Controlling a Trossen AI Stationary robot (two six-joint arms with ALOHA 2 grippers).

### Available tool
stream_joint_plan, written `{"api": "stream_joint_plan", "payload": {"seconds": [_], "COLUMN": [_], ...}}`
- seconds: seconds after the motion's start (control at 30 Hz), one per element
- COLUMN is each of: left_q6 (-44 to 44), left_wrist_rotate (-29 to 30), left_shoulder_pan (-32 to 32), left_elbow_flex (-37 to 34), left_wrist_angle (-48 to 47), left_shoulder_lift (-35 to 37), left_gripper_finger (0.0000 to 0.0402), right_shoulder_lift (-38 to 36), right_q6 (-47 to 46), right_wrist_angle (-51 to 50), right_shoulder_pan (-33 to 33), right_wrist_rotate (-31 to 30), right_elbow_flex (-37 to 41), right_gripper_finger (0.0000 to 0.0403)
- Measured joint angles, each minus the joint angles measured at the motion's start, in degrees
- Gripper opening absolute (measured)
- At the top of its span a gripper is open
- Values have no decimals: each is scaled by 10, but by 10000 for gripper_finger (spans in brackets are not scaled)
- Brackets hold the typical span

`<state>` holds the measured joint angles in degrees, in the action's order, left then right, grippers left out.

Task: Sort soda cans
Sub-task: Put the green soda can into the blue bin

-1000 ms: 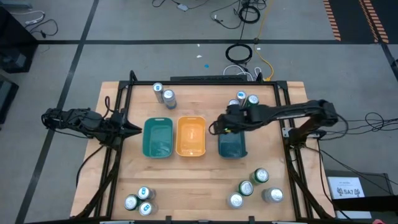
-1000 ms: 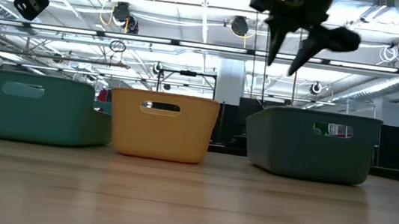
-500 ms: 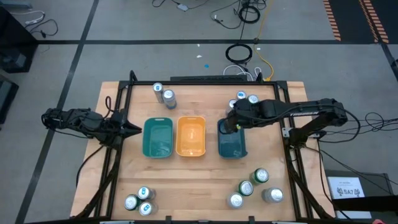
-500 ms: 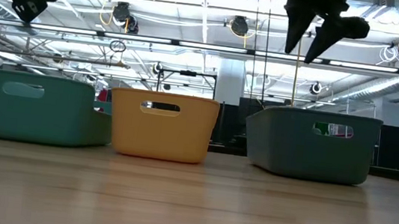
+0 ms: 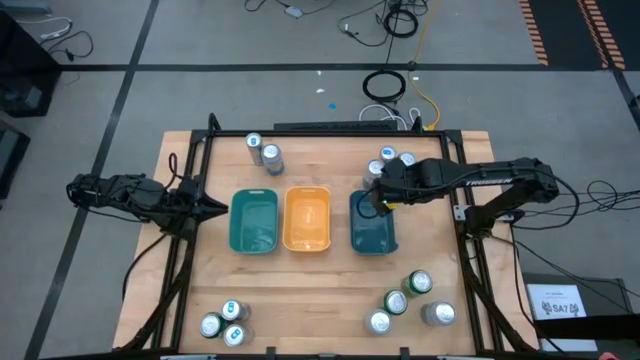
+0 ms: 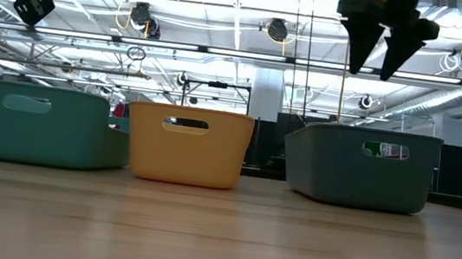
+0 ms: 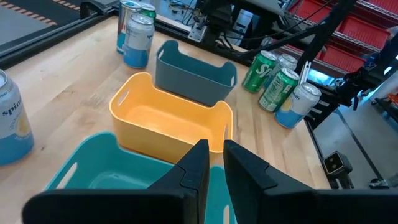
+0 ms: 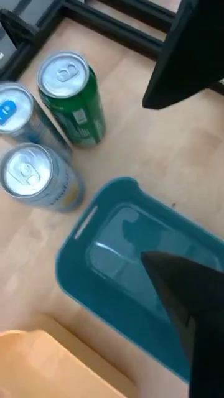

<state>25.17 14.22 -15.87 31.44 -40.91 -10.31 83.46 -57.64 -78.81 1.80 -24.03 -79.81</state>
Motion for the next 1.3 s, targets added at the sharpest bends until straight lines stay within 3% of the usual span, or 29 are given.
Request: {"api": "stream_joint_plan", "payload": {"seconds": [0.17, 0.4, 0.67, 1.1, 1.3], "left_q6": [0, 0, 0, 0, 0], "left_wrist_rotate": [0, -37, -37, -37, -37], "left_shoulder_pan": [0, 0, 0, 0, 0], "left_elbow_flex": [0, 0, 0, 0, 0], "left_wrist_angle": [-1, 1, -2, -1, -2], "left_shoulder_lift": [0, 0, 0, 0, 0], "left_gripper_finger": [59, 59, 59, 59, 59], "right_shoulder_lift": [0, 0, 0, 0, -33], "right_q6": [-10, -31, -79, 249, 389], "right_wrist_angle": [26, 39, -64, -25, 89], "right_shoulder_pan": [4, 5, -44, -258, -397], "right_wrist_rotate": [36, 29, -11, 68, 192], "right_elbow_flex": [0, 0, 0, 3, 86], "right_gripper_finger": [380, 379, 380, 380, 380]}}
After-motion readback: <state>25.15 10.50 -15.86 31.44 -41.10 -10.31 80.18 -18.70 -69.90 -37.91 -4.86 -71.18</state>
